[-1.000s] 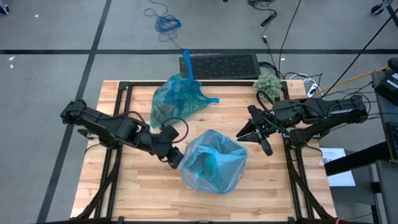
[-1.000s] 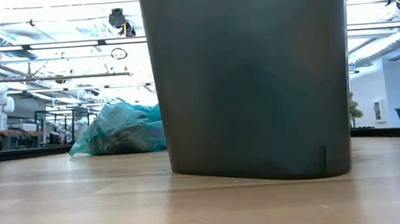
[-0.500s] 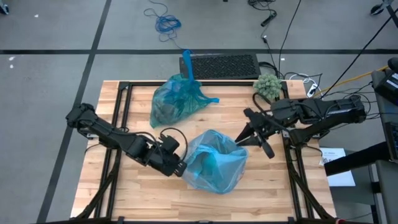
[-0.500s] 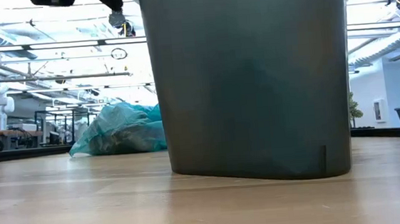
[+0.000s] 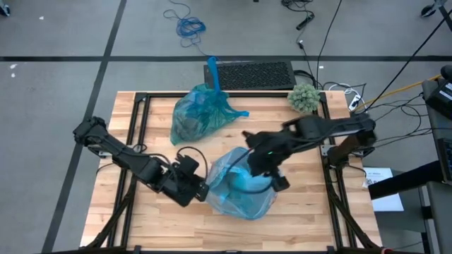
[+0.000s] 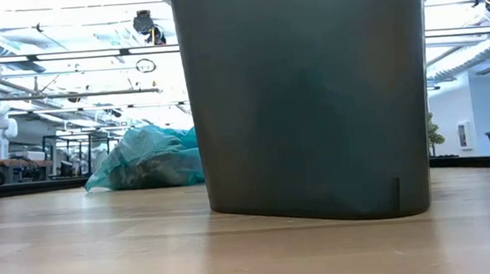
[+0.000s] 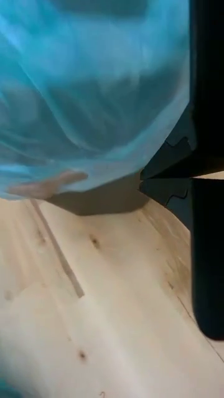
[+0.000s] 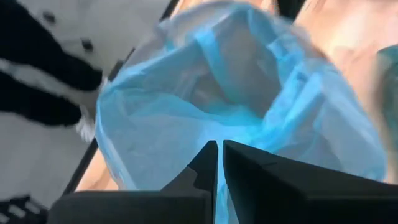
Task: Place trash/remove bag and relplace
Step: Insert the new trash bag into the trash bin
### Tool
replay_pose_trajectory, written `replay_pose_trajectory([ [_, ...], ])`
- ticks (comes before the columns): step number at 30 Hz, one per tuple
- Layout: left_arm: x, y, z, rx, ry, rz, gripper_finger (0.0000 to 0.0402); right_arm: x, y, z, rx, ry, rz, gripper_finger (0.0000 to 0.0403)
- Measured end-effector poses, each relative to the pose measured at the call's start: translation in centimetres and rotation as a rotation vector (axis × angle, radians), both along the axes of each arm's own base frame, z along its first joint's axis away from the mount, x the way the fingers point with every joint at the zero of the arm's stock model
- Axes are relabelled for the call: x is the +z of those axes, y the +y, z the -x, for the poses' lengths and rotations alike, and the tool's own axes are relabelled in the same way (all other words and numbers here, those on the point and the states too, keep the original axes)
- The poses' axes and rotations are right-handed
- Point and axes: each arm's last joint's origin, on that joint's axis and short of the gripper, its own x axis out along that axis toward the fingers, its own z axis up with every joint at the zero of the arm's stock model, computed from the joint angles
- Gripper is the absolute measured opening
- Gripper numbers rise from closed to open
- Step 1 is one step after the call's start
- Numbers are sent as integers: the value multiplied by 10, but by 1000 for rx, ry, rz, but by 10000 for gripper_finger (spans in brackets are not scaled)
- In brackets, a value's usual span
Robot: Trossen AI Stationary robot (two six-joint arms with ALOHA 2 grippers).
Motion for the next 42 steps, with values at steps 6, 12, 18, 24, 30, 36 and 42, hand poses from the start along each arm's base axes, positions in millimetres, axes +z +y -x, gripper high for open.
replay_pose_trajectory([
  [6,33,2,26,25,-161,-15,0,-5,7,-28,3,66,8,11],
  [12,64,21,55,14,-268,-113,0,-29,8,-50,-57,155,2,1],
  [18,85,39,79,9,-341,-192,0,-59,5,-71,-161,264,20,0],
  [24,96,50,94,-49,-364,-252,0,-83,20,-85,-241,337,24,0],
  [30,99,53,99,-85,-364,-291,0,-107,40,-92,-244,389,69,0],
  [36,100,54,100,-97,-368,-299,0,-71,41,-73,-292,343,35,0],
  [42,101,53,100,-98,-372,-295,0,-38,34,-65,-411,201,58,0],
])
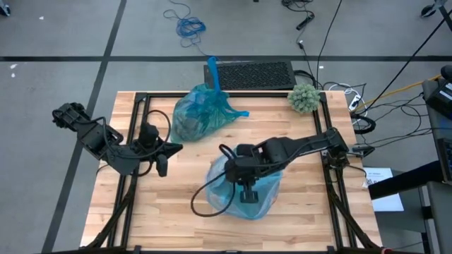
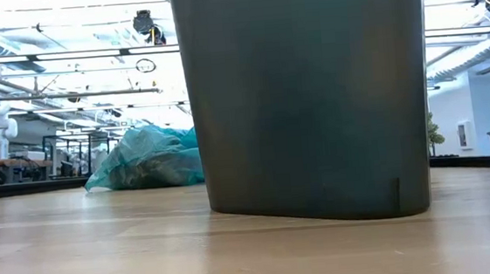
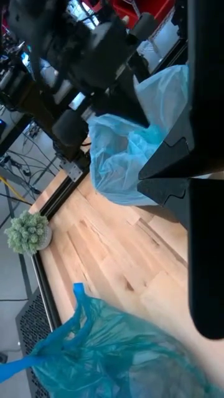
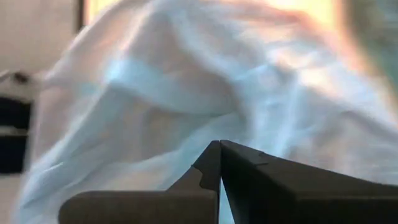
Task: Place trash/remove bag and relplace
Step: Insert the new trash bag into the trash bin
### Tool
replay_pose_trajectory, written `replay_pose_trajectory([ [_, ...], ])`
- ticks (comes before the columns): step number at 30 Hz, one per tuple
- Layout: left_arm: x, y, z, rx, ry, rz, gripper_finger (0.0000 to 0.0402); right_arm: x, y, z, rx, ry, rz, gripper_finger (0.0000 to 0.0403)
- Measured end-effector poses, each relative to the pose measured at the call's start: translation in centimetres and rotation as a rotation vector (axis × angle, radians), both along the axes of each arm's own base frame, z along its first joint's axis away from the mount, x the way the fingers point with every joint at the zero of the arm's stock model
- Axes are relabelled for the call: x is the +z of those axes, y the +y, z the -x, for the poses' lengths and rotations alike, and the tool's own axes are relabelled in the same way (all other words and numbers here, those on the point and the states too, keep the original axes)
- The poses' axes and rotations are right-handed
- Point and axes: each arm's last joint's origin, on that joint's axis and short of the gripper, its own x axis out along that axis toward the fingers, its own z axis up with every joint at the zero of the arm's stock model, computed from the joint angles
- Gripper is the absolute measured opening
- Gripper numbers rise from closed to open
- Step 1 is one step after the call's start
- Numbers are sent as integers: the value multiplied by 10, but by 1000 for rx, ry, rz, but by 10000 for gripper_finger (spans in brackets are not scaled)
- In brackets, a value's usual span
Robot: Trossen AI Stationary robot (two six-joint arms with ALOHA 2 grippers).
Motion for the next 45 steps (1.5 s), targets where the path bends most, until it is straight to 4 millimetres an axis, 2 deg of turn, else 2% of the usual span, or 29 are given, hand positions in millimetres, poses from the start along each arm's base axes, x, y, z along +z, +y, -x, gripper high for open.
replay_pose_trajectory([
  [4,0,0,0,1,0,0,0,-5,-13,-7,-55,0,79,0],
  [8,0,0,-1,1,2,-2,0,-34,-21,-24,-83,102,156,0],
  [12,0,0,-1,2,1,-1,0,-55,-19,-34,-57,185,117,0],
  [14,0,0,-1,3,2,-2,0,-59,-13,-35,-38,192,112,0],
  [16,0,0,-1,4,1,-3,0,-54,-8,-31,-27,177,97,0],
  [22,0,0,-1,4,1,-3,0,1,-15,4,-108,53,-14,0],
  [25,0,0,-1,4,1,-3,0,14,-16,15,-143,30,-43,0],
  [28,0,0,-1,4,-1,-2,0,7,-15,14,-153,74,-28,0],
  [35,0,0,-1,15,-4,-9,0,-48,-1,-2,-145,203,41,0],
  [39,0,0,-1,16,-2,-11,0,-67,1,-6,-130,224,29,0],
  [42,0,0,-1,15,-2,-11,0,-59,1,-5,-102,201,21,0],
  [45,0,0,-1,14,-1,-11,0,-29,4,1,-47,133,15,0],
])
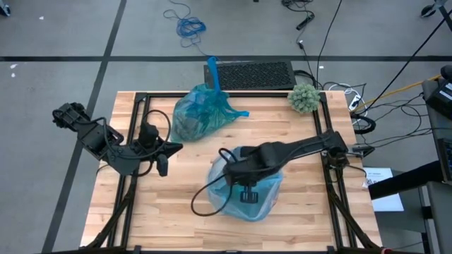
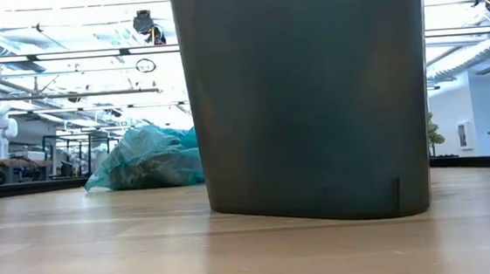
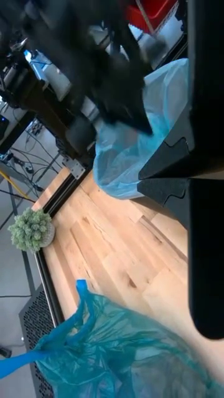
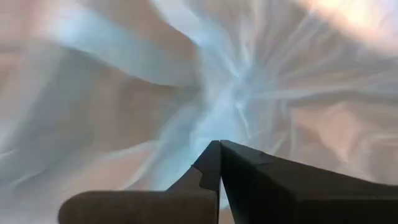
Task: Place trash/remove bag and relplace
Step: Insert the new trash bag into the trash bin
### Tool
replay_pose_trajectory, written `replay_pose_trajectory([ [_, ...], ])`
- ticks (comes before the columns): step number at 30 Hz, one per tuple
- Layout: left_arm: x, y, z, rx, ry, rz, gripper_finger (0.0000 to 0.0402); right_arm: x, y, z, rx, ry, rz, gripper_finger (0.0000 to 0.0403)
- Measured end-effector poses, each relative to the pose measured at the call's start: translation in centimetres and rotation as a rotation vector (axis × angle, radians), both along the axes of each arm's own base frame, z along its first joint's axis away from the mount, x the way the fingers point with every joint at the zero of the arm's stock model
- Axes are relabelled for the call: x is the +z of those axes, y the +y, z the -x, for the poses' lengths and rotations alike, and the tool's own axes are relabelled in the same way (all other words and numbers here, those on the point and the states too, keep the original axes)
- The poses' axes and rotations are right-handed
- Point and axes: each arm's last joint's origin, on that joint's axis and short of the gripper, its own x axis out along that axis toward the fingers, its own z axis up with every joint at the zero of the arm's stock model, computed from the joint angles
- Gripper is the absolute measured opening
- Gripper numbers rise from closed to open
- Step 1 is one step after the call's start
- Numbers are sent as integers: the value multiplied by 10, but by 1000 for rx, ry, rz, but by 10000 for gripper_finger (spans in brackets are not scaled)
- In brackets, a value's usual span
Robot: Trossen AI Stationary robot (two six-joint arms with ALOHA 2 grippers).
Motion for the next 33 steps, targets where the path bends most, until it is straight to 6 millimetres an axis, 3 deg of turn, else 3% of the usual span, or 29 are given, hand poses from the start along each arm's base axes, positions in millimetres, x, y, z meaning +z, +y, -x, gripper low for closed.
replay_pose_trajectory([
  [3,0,0,0,-1,1,-1,0,32,5,9,89,-101,-9,0],
  [6,0,0,0,-3,4,-5,0,38,9,12,180,-124,12,0],
  [11,0,0,1,-9,8,-10,0,6,13,7,285,-8,81,0],
  [17,-3,-2,3,-23,32,-21,0,-34,14,-3,295,49,94,0],
  [21,-3,-2,3,-24,34,-21,0,-45,11,-5,260,66,66,0],
  [24,-3,-2,3,-24,33,-20,0,-38,9,-4,241,57,79,0],
  [30,-3,-2,3,-23,32,-20,0,10,2,3,134,-40,38,0],
  [33,-3,-2,3,-20,30,-22,0,14,-2,-2,81,-82,20,0],
])
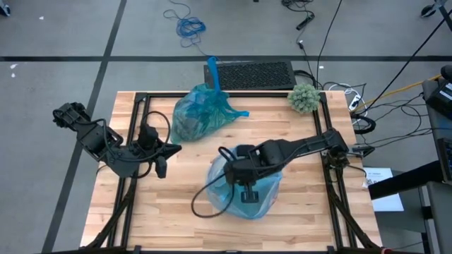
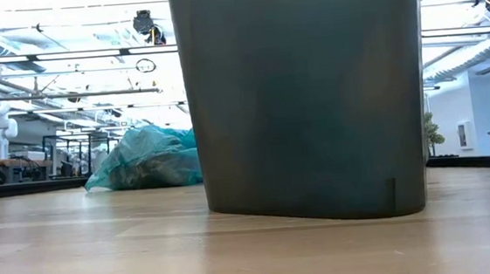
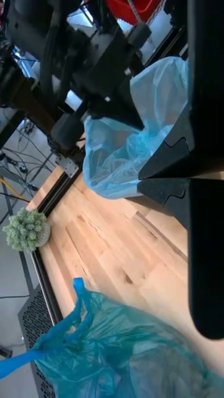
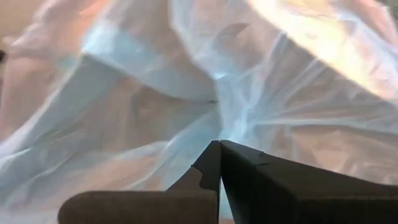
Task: Place trash/remove bag and relplace
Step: Insert the new trash bag into the trash bin
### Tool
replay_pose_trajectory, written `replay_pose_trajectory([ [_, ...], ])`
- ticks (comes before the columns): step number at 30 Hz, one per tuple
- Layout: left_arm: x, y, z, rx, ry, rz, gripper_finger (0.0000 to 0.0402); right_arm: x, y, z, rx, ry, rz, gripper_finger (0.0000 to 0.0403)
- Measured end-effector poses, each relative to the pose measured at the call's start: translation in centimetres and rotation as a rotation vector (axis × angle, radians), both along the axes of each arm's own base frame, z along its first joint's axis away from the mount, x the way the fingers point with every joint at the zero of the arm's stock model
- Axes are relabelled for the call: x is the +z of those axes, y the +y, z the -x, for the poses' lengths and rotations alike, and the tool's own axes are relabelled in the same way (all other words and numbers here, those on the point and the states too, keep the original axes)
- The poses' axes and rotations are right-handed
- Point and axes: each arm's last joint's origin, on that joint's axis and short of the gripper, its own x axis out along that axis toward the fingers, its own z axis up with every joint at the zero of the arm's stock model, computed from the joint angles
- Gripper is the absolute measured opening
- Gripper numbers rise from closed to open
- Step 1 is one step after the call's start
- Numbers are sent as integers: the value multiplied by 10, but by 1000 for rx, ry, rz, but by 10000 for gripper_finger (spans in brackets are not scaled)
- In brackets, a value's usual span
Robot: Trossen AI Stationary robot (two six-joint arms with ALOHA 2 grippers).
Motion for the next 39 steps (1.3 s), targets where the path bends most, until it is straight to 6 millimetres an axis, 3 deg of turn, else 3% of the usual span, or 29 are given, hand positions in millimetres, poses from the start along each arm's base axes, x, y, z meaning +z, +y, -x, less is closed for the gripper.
replay_pose_trajectory([
  [12,1,-1,0,-2,-14,11,0,-41,8,-6,31,120,65,0],
  [39,0,-4,2,-24,-5,5,0,-93,11,-13,45,170,51,0],
])
